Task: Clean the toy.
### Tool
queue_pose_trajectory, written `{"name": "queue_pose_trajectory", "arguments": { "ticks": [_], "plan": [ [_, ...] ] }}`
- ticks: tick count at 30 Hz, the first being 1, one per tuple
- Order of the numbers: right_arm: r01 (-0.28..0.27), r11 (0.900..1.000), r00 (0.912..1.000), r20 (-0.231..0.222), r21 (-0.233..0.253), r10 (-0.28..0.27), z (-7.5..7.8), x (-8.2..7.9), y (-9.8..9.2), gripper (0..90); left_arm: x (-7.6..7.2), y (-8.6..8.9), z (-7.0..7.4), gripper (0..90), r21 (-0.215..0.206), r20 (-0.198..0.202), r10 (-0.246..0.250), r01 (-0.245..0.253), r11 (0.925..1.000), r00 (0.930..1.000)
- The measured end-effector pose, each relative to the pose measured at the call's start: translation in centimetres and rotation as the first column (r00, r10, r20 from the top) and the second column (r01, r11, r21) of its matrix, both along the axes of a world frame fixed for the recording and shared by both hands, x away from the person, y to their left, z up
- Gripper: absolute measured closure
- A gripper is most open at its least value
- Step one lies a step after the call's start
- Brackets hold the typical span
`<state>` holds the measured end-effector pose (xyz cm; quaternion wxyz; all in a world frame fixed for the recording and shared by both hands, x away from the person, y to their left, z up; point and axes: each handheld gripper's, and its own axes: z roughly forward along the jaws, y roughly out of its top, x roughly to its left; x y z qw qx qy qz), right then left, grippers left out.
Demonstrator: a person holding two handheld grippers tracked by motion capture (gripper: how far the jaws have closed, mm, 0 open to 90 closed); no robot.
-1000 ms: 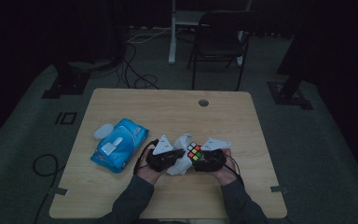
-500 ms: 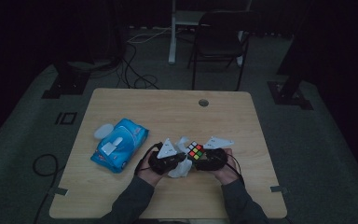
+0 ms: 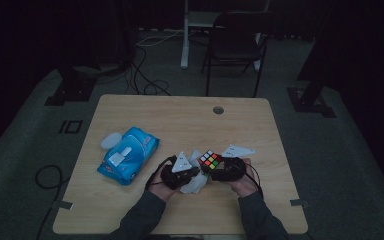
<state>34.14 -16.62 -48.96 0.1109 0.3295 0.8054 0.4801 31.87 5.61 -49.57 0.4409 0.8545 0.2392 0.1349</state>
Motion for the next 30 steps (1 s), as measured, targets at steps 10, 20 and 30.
{"name": "queue_pose_trajectory", "arguments": {
  "ticks": [10,20,30],
  "plan": [
    [0.03,0.999,0.9992,-0.027,0.037,-0.029,-0.3,0.3,-0.1,33.8,-0.6,-1.2,-0.3,88.0,0.007,-0.011,-0.034,0.034,0.9994,0.9994],
    [0.067,0.997,0.9971,-0.038,0.047,-0.065,-0.5,0.4,-0.2,33.8,-1.0,-2.4,-0.1,88.0,0.004,0.0,-0.067,0.067,0.9978,0.9978],
    [0.065,0.996,0.9965,-0.056,0.055,-0.062,-0.6,0.4,0.0,33.8,-1.1,-2.2,0.1,87.9,-0.015,0.014,-0.075,0.075,0.997,0.9971]
  ]
}}
